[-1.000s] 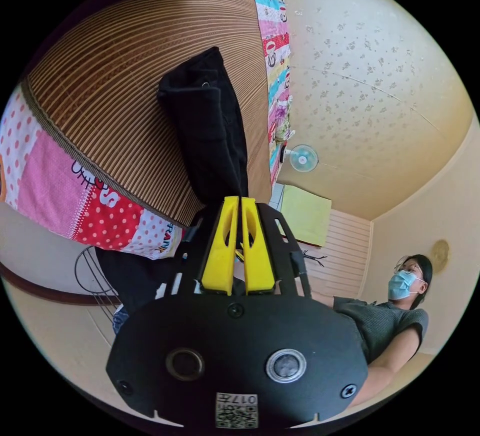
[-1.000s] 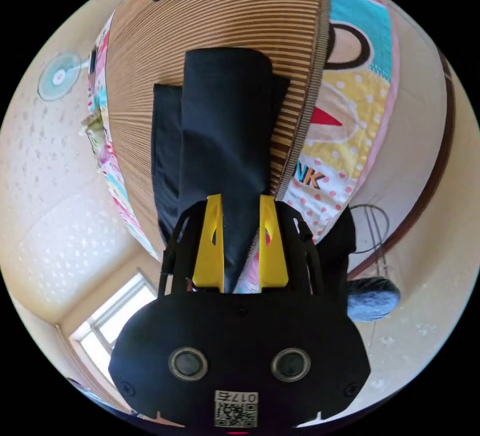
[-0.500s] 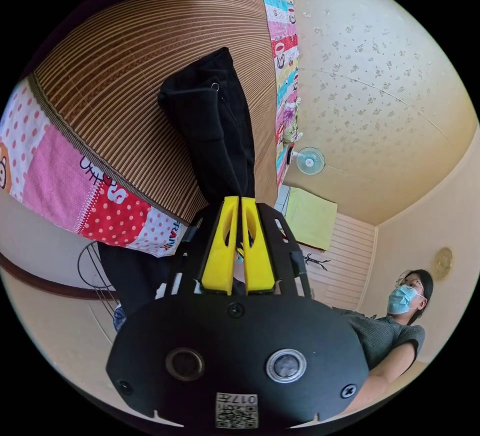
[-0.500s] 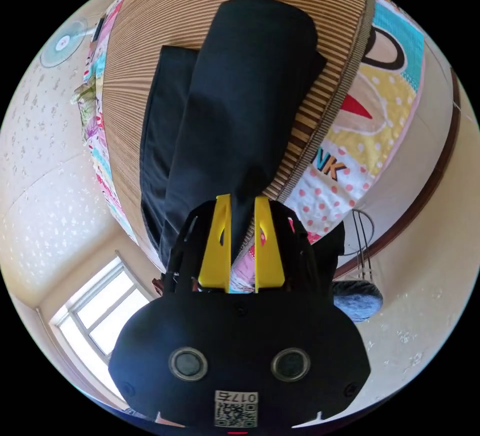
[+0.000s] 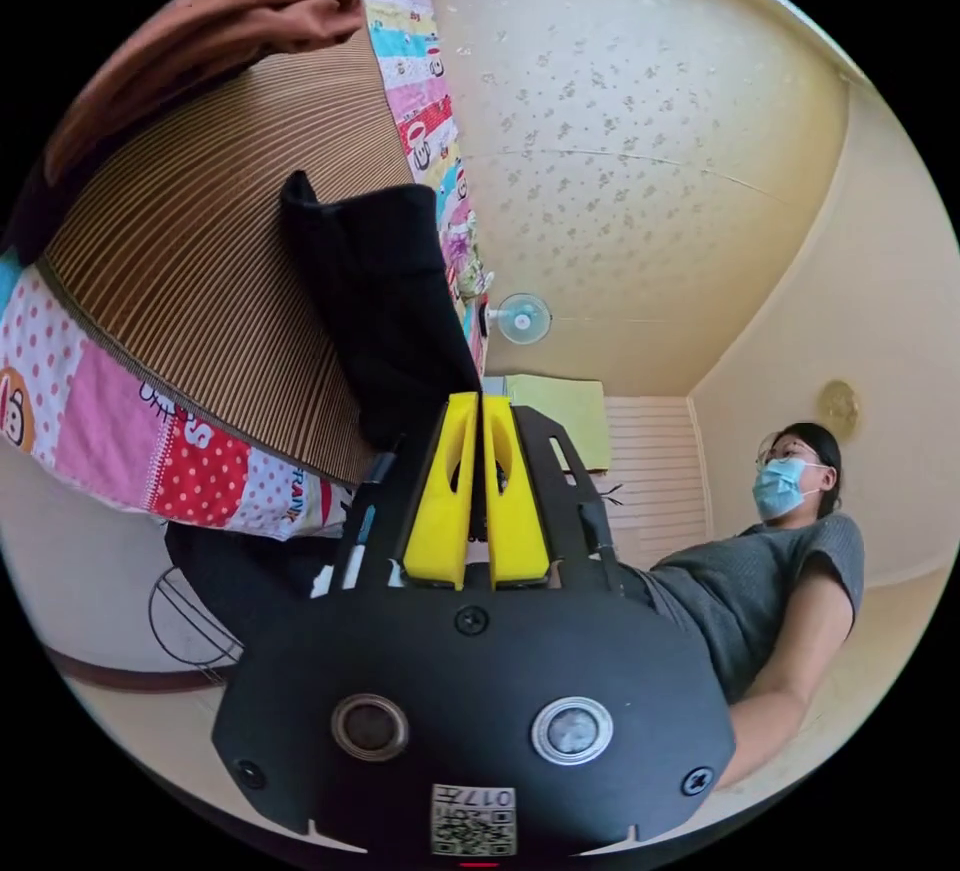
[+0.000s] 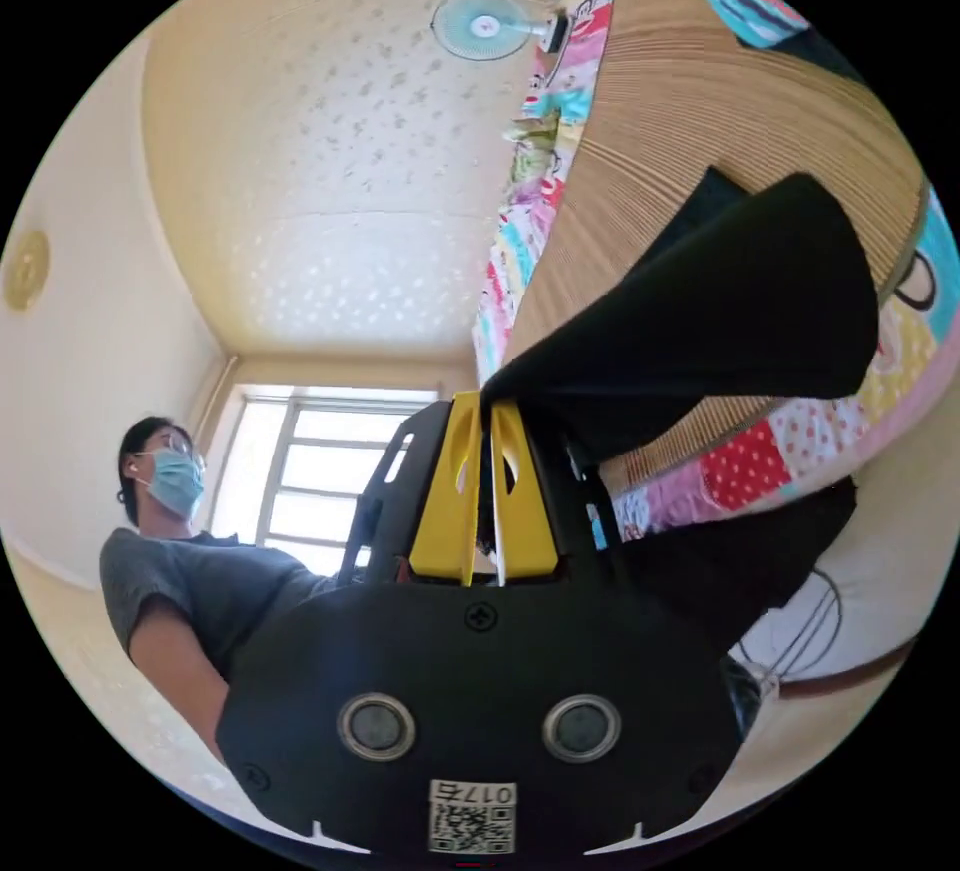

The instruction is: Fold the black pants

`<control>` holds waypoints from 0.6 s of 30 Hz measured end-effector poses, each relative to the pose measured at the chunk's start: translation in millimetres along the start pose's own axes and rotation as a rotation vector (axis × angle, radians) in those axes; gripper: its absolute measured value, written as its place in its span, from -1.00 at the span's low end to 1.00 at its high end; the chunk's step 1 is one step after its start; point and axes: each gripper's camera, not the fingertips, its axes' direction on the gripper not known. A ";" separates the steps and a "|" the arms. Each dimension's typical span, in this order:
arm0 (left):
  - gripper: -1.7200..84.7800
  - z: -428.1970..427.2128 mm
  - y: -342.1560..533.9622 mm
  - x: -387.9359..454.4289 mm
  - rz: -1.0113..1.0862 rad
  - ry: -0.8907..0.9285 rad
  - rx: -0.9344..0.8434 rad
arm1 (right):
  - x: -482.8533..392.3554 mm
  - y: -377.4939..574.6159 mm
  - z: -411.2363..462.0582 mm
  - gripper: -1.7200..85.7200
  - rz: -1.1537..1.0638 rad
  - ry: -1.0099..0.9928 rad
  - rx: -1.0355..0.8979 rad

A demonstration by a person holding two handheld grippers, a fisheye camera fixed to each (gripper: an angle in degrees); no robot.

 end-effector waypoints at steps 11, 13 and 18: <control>-0.97 98.2 -105.2 1.6 -0.089 -0.158 0.055 | -5.4 -137.5 107.7 -0.94 0.123 0.450 -0.074; -0.94 116.7 -133.4 -4.6 -0.150 -0.264 0.134 | -6.6 -175.0 137.5 -0.94 0.036 0.458 -0.057; -0.75 147.7 -178.9 -3.5 -0.129 -0.716 0.079 | 9.1 -214.4 178.5 -0.95 0.082 0.421 -0.108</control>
